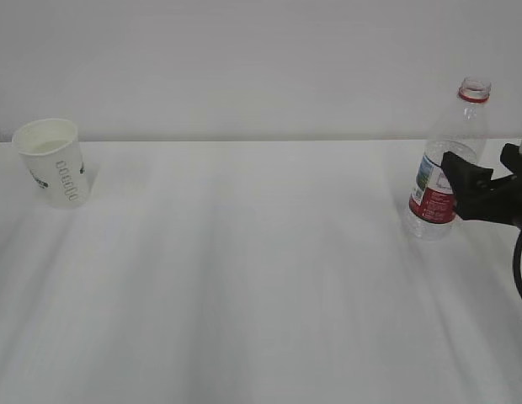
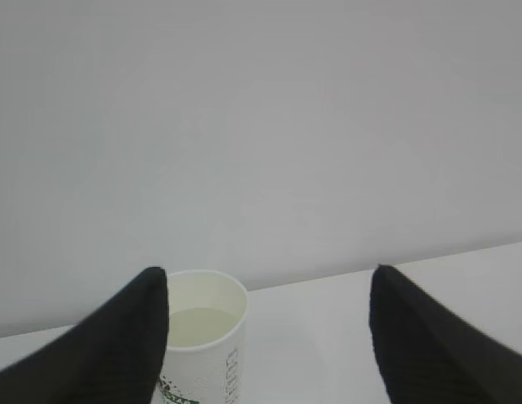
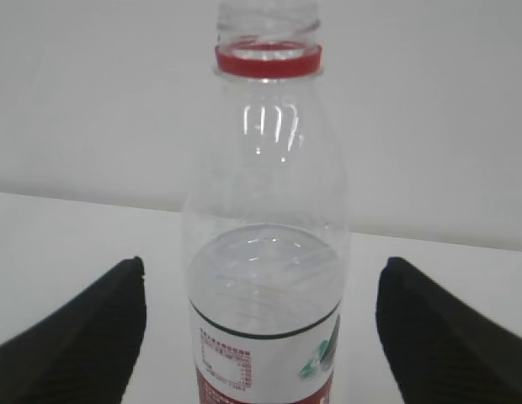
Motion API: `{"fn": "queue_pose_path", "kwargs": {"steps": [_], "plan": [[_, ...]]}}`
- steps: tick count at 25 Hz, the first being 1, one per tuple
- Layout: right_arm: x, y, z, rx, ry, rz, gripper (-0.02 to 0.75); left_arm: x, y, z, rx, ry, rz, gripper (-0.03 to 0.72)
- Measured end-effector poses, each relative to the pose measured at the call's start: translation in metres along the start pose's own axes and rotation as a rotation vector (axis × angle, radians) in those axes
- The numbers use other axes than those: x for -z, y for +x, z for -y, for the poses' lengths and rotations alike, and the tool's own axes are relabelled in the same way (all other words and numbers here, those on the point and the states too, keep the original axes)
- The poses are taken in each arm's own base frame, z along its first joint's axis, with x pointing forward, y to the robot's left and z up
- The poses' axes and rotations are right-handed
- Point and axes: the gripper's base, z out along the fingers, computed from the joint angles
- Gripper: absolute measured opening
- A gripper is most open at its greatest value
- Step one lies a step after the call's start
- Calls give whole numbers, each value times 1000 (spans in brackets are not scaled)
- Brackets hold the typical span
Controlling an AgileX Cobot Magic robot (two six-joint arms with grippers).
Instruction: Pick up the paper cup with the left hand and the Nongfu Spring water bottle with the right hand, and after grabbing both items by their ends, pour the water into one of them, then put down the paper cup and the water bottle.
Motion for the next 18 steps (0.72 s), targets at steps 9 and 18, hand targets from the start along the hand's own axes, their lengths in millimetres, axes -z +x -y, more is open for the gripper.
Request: {"fn": "queue_pose_path", "kwargs": {"steps": [9,18], "plan": [[27,-27,1,-1,36,92,629,25,-27,2,4,-34,33,543],[49,-63,0,19,48,218,615,57,-52,4,9,-78,79,543]]}}
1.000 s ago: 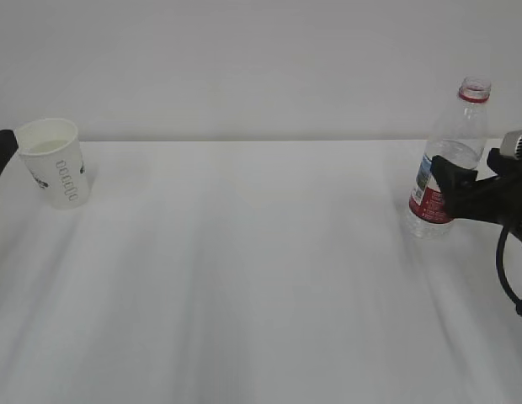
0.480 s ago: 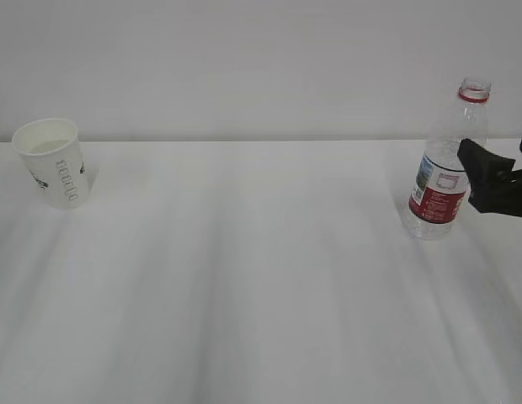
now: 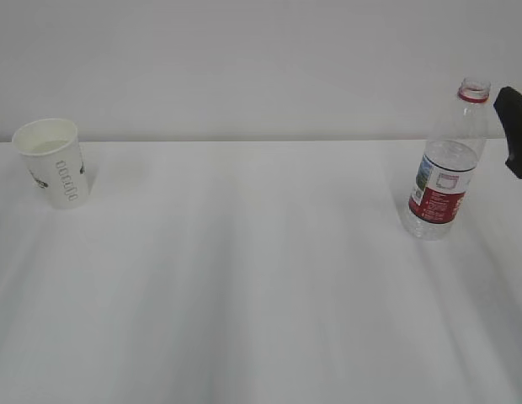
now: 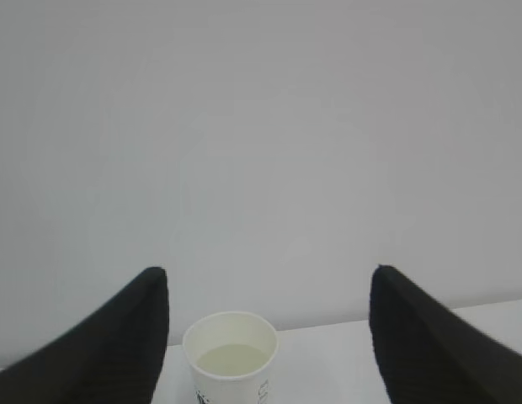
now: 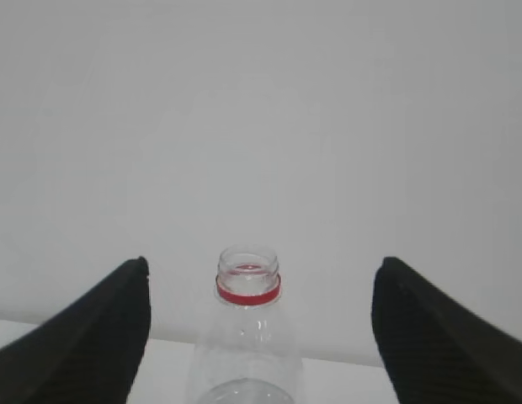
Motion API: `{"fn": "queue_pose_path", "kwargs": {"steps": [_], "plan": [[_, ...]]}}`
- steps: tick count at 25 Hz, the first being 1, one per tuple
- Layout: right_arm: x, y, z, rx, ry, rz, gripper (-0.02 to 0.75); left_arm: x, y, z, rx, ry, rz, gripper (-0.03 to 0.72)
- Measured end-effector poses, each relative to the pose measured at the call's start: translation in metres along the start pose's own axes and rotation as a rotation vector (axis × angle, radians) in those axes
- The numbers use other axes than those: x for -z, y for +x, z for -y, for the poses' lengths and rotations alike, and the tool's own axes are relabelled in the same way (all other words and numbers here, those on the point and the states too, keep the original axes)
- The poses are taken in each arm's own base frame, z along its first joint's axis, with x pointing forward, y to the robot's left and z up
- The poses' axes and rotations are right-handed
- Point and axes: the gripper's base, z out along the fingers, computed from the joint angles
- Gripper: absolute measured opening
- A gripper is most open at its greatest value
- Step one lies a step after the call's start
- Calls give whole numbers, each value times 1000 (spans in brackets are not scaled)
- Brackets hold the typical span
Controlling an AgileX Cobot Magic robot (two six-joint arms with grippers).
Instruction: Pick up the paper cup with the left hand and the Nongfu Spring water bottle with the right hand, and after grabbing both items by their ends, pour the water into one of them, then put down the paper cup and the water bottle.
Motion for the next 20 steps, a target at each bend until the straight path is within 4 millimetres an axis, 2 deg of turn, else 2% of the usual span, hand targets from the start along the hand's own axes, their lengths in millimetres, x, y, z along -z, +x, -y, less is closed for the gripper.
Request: {"fn": "queue_pose_path", "kwargs": {"steps": [7,13,20], "plan": [[12,-23,0,21,-2,28,608,22,-18,-3,22,-67,-30,543],[24,-37,-1,39,-1,22,596,32,-57,-6,19,-120,-35,543],[44,-58,-1,58,11,51,591,47,-86,-8,32,-170,-73,540]]}}
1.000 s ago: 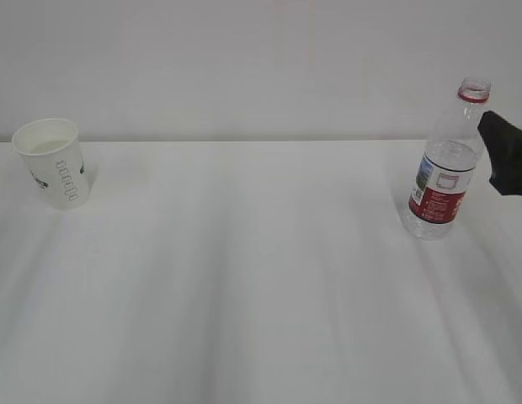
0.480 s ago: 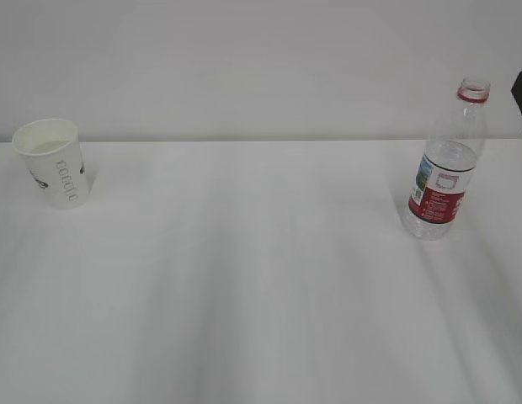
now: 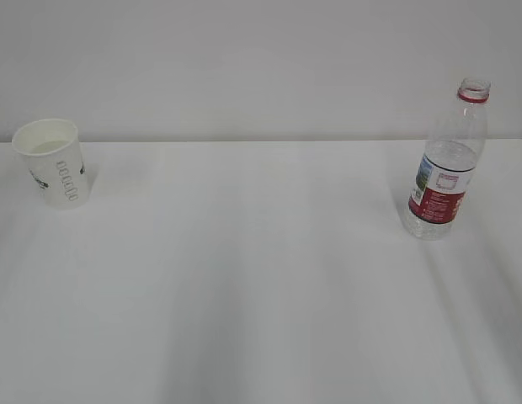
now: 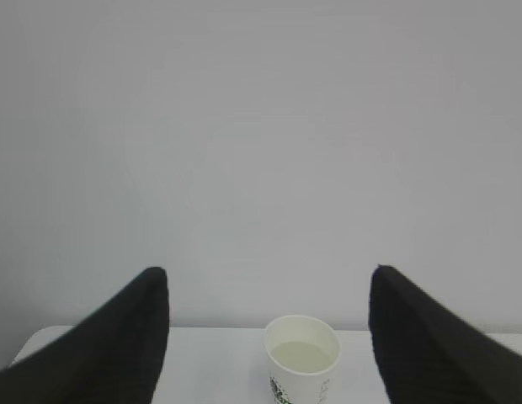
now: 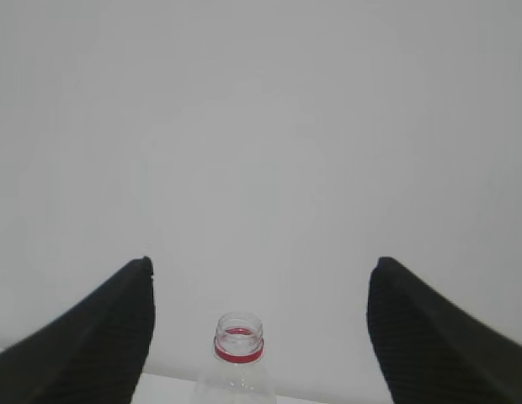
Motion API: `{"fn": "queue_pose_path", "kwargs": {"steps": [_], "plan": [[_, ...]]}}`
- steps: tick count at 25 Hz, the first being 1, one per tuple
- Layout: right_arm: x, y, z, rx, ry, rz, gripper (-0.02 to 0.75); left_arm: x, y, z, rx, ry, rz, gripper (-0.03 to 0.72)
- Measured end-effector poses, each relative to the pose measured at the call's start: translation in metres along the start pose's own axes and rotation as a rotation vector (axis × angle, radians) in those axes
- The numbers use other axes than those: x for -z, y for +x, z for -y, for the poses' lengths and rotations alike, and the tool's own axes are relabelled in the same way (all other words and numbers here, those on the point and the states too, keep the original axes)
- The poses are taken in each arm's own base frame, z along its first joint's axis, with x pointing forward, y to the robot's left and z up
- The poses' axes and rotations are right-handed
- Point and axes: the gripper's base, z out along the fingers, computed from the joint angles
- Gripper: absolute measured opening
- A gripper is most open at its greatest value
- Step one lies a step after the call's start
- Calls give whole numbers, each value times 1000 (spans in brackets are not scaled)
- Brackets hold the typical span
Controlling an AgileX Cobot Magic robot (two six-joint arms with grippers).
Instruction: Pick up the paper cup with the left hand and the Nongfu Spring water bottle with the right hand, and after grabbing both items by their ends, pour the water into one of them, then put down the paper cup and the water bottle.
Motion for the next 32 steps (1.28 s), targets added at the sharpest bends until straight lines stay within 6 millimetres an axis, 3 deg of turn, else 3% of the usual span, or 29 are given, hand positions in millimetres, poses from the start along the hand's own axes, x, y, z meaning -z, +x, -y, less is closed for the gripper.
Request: {"fn": "queue_pose_path", "kwargs": {"steps": [10,15,22,32], "plan": [[37,-31,2,25,31,38,590,29,-42,-4,21,-47,3,537],[57,-39,3,40,48,10,590,42,-51,-5,28,-62,-1,537],[79,-54,6,39,80,-54,589,57,-44,-8,13,-81,-61,534],[104,-63,9,18,113,-272,589,62,-22,-4,4,-25,-313,519]]}}
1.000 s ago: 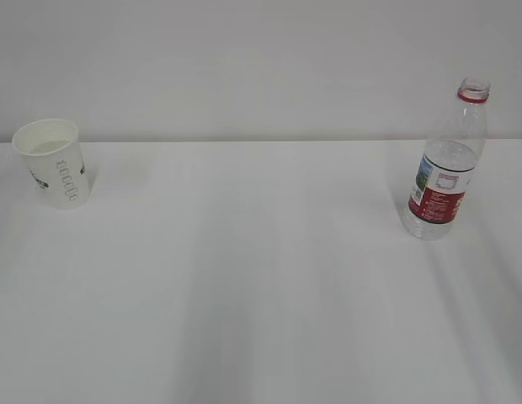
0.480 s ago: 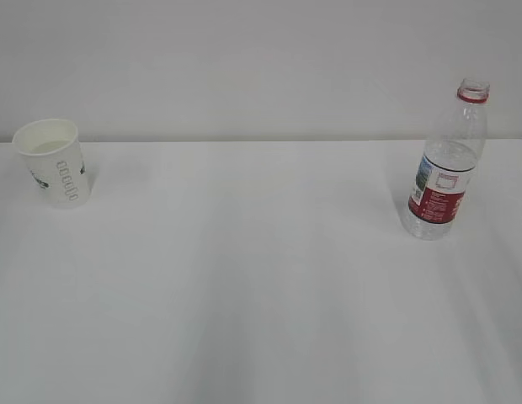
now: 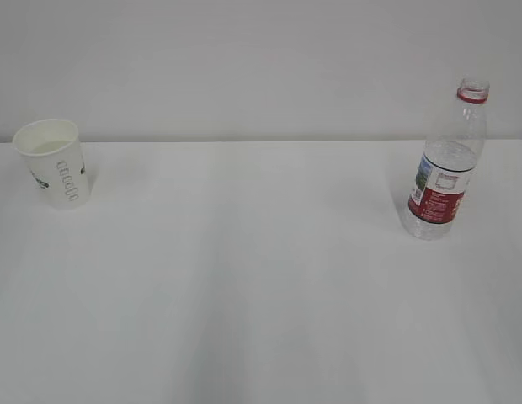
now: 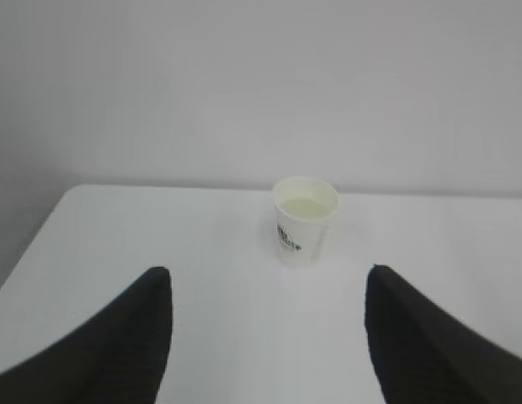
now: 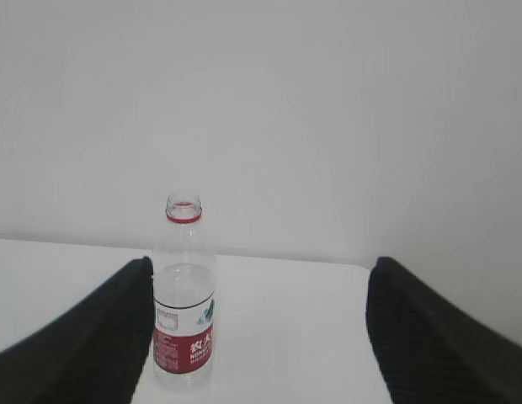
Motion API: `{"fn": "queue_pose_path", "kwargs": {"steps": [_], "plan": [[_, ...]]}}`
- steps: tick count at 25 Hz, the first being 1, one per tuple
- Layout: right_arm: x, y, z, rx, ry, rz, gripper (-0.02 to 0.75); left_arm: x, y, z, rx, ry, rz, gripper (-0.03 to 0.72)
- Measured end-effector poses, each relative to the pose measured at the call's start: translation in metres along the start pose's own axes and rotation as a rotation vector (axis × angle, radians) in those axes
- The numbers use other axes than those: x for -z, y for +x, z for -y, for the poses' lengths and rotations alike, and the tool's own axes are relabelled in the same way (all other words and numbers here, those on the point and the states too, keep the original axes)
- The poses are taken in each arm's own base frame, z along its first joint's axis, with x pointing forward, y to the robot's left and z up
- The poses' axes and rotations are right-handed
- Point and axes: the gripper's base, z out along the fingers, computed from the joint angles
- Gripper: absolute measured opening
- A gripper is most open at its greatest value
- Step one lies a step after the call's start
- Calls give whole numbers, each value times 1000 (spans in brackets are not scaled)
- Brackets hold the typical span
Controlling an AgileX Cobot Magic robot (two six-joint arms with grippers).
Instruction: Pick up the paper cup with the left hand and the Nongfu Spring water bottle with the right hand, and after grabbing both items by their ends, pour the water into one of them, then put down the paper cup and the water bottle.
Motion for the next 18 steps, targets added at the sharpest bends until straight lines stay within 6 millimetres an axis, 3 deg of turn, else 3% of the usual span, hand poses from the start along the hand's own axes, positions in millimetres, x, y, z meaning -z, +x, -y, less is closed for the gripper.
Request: {"fn": "queue_pose_path", "kwargs": {"steps": [6,11,18], "plan": [[18,-2,2,-5,-5,-76,589,1,12,0,-20,8,-130,517],[34,9,3,-16,-6,-145,589,1,20,0,-17,11,-194,508],[59,18,1,-37,-47,-238,589,6,48,0,-4,28,-232,506]]}}
